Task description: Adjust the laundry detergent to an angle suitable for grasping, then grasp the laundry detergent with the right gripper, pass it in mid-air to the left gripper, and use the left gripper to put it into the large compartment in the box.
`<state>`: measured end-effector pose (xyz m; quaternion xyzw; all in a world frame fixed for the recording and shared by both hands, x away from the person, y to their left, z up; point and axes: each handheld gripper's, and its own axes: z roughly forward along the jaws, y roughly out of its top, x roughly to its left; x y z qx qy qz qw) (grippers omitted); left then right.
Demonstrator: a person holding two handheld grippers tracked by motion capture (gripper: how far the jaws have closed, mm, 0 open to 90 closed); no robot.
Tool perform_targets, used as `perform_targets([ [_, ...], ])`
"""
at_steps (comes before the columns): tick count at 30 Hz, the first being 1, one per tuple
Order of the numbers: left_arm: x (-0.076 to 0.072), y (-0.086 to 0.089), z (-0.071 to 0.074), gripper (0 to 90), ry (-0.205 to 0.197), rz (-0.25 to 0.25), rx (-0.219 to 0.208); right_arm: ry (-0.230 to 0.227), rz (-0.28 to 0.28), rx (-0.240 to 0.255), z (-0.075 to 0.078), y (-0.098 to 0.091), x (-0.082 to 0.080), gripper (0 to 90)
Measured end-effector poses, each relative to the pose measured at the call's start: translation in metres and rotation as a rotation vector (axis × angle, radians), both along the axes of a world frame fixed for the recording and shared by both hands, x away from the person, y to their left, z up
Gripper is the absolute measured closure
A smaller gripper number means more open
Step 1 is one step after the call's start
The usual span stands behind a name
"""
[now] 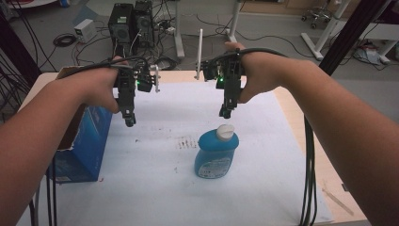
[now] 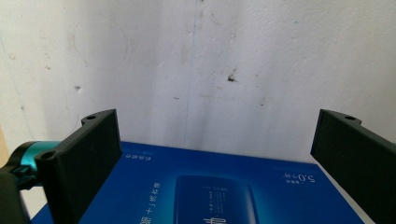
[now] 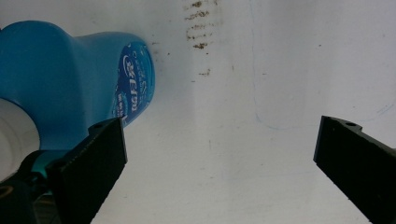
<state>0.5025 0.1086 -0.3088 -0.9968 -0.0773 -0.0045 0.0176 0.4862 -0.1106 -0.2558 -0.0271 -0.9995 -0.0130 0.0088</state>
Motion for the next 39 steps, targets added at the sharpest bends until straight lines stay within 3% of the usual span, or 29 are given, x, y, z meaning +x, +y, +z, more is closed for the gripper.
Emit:
perform_targets([
  [19, 0.0, 0.002, 0.001, 1.7, -0.002, 0.007, 0.002, -0.01, -0.01, 0.009, 0.003, -0.003, 0.001, 1.6],
  [27, -0.004, 0.002, 0.006, 1.7, -0.015, 0.005, -0.001, -0.029, -0.028, 0.04, 0.007, -0.009, -0.002, 1.6],
  [34, -0.006, 0.004, 0.007, 1.7, -0.024, 0.012, -0.003, -0.038, -0.071, 0.093, 0.008, -0.031, -0.006, 1.6],
  [39, -0.008, 0.004, 0.007, 1.7, -0.027, 0.014, -0.004, -0.04, -0.117, 0.155, 0.008, -0.059, -0.01, 1.6],
])
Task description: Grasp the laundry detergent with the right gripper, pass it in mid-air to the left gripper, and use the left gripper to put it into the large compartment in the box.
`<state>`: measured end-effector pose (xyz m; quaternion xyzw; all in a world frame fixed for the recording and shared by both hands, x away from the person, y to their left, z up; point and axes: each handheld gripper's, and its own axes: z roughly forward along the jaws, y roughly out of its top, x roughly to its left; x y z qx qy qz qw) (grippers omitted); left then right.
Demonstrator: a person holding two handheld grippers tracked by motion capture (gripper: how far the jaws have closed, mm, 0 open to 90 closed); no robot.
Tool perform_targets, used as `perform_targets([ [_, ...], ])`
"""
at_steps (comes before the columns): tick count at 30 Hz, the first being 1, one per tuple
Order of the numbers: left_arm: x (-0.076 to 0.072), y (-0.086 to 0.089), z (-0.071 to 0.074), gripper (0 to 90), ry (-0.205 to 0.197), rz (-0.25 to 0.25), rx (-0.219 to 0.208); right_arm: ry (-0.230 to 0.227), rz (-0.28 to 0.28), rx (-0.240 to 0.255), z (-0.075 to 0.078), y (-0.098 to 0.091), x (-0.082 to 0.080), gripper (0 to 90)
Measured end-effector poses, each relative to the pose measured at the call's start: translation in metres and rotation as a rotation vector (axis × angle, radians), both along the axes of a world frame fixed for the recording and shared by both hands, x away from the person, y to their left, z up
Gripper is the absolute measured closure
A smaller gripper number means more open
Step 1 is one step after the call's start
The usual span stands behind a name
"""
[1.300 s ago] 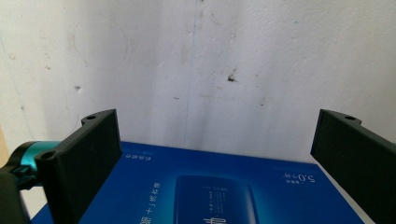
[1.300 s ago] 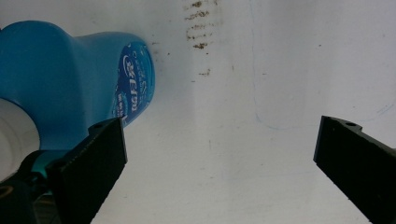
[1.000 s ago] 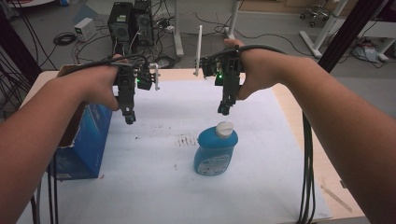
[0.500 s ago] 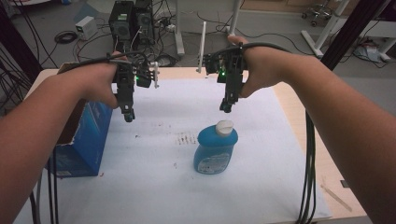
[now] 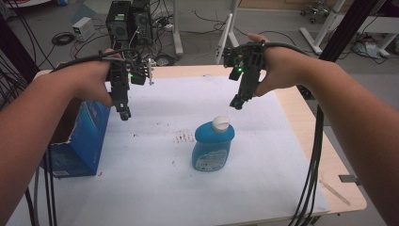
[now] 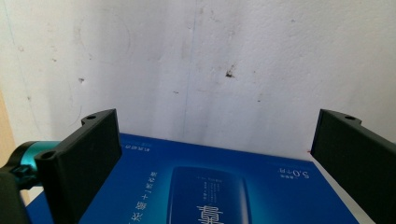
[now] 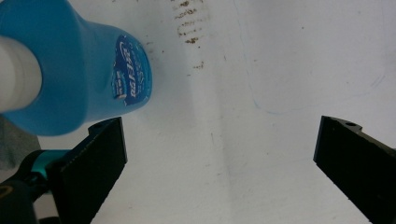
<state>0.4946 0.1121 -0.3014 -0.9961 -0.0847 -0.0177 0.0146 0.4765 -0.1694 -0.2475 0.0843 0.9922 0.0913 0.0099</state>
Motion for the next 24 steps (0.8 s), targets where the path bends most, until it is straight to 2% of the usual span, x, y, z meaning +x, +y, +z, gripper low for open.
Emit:
perform_targets([
  [1, 0.0, 0.0, 0.0, 1.7, 0.001, -0.002, 0.0, 0.0, -0.023, 0.009, 0.0, -0.005, -0.002, 1.6],
  [4, -0.001, 0.0, 0.0, 1.7, 0.003, -0.003, 0.003, -0.003, -0.032, 0.035, 0.0, -0.014, -0.003, 1.6],
  [6, -0.003, 0.0, 0.001, 1.7, 0.002, 0.0, 0.001, -0.01, -0.051, 0.072, -0.001, -0.027, -0.007, 1.6],
  [9, -0.004, 0.0, 0.003, 1.7, -0.001, -0.001, -0.001, -0.014, -0.07, 0.105, 0.0, -0.037, -0.011, 1.6],
  [12, -0.005, 0.0, 0.003, 1.7, -0.008, -0.004, 0.001, -0.016, -0.086, 0.125, 0.002, -0.043, -0.014, 1.6],
  [14, -0.006, -0.001, 0.004, 1.7, -0.007, -0.007, 0.001, -0.024, -0.094, 0.179, 0.002, -0.051, -0.021, 1.6],
  [17, -0.008, 0.0, 0.005, 1.7, -0.011, -0.003, -0.002, -0.025, -0.102, 0.221, 0.0, -0.057, -0.027, 1.6],
  [24, -0.009, 0.001, 0.006, 1.7, -0.012, -0.002, -0.001, -0.036, -0.134, 0.289, -0.008, -0.073, -0.042, 1.6],
])
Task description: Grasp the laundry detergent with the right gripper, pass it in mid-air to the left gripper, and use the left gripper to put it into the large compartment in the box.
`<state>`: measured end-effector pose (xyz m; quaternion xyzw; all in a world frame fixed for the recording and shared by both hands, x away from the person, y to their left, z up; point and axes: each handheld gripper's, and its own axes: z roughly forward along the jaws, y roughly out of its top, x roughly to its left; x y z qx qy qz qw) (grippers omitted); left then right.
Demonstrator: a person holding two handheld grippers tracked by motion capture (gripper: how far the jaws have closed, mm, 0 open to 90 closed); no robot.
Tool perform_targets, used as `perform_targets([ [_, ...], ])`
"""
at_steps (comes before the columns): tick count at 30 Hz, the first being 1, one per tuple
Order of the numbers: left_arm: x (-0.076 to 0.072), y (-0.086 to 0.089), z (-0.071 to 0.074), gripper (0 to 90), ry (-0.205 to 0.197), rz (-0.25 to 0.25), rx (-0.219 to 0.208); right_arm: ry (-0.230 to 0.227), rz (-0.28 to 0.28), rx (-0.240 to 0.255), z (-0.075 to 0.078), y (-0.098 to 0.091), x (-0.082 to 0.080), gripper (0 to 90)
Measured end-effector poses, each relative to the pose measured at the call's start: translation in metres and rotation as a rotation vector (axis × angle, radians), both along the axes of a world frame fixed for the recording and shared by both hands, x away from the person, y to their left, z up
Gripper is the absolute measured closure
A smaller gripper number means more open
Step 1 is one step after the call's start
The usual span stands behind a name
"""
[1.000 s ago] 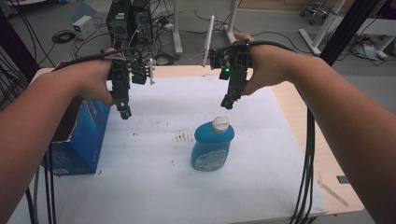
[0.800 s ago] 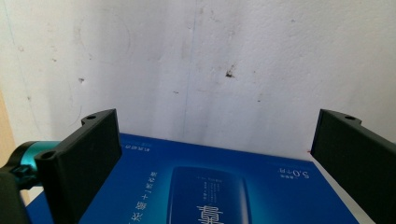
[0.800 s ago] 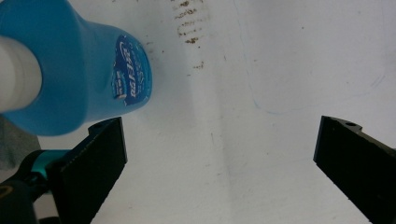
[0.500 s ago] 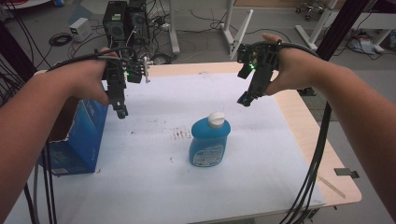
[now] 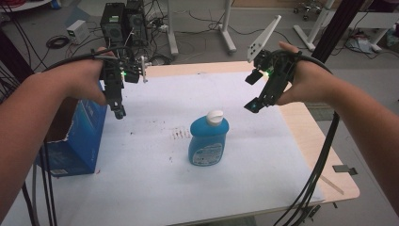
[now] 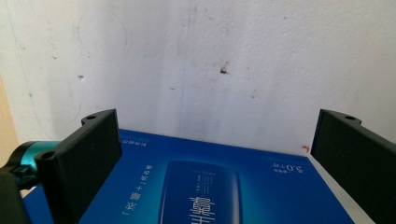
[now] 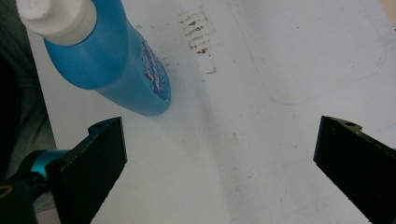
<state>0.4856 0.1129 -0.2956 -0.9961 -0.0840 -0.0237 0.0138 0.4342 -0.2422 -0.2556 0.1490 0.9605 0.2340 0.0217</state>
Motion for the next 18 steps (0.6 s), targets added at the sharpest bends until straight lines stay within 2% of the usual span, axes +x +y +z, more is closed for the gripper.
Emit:
perform_targets([
  [7, -0.001, 0.001, 0.001, 1.7, 0.001, -0.008, 0.001, -0.002, -0.032, 0.104, -0.017, -0.017, -0.018, 1.6],
  [11, -0.002, 0.001, 0.001, 1.7, 0.003, -0.003, -0.002, 0.01, -0.045, 0.127, -0.029, -0.022, -0.025, 1.6],
  [12, -0.002, 0.001, 0.001, 1.7, 0.004, -0.008, 0.002, 0.019, -0.048, 0.141, -0.036, -0.025, -0.03, 1.6],
  [18, -0.002, 0.0, 0.001, 1.7, 0.001, -0.01, -0.001, 0.04, -0.059, 0.21, -0.053, -0.03, -0.039, 1.6],
])
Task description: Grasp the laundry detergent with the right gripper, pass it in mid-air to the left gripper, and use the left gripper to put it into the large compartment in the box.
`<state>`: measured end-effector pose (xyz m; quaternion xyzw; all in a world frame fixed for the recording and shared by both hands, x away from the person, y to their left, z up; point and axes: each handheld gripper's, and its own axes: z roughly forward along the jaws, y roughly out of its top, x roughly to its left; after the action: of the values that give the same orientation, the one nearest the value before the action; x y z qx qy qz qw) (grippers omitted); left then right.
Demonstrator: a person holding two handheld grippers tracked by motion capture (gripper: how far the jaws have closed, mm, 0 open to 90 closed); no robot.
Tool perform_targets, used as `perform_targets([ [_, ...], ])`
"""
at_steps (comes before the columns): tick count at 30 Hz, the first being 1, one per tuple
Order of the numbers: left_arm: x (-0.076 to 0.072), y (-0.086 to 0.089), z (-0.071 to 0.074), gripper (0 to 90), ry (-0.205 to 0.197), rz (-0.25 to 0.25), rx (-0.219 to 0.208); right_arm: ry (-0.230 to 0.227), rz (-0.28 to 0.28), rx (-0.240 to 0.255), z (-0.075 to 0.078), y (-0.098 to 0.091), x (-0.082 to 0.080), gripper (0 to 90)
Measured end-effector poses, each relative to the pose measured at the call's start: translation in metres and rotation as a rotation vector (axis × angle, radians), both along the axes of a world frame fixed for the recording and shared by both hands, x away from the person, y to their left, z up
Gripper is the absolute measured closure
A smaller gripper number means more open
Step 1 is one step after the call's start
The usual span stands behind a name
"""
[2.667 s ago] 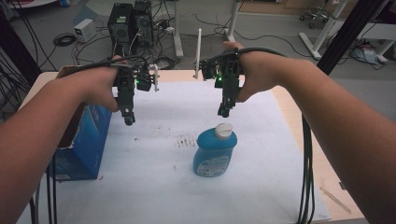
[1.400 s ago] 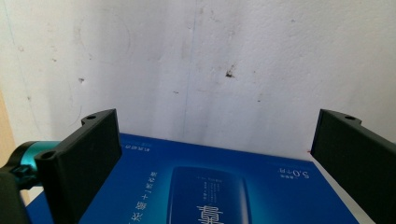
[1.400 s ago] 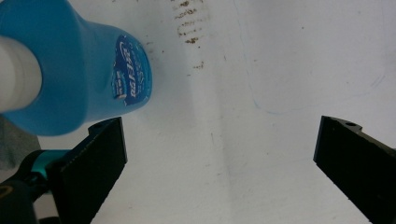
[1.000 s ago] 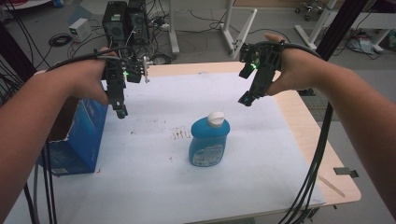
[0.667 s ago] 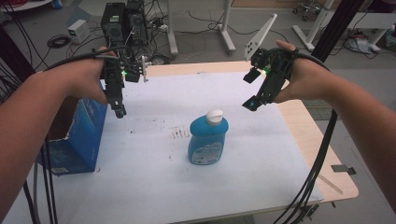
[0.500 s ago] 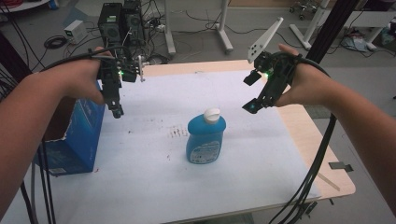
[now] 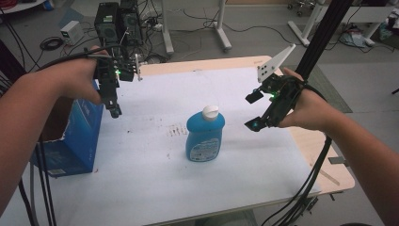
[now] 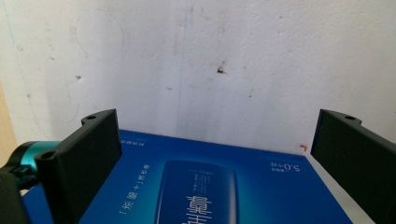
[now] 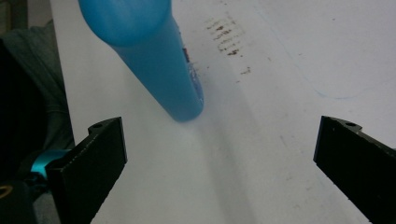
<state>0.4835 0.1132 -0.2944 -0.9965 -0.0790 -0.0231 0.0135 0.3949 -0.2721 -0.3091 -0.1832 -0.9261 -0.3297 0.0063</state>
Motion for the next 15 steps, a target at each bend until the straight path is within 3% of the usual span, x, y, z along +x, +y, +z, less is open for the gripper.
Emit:
perform_targets([
  [7, 0.0, 0.0, -0.001, 1.7, 0.003, 0.003, 0.001, 0.021, 0.008, 0.04, -0.019, -0.001, -0.007, 1.6],
  [15, 0.0, -0.001, -0.001, 1.7, 0.002, 0.001, 0.003, 0.014, 0.003, 0.072, -0.027, 0.001, -0.01, 1.6],
])
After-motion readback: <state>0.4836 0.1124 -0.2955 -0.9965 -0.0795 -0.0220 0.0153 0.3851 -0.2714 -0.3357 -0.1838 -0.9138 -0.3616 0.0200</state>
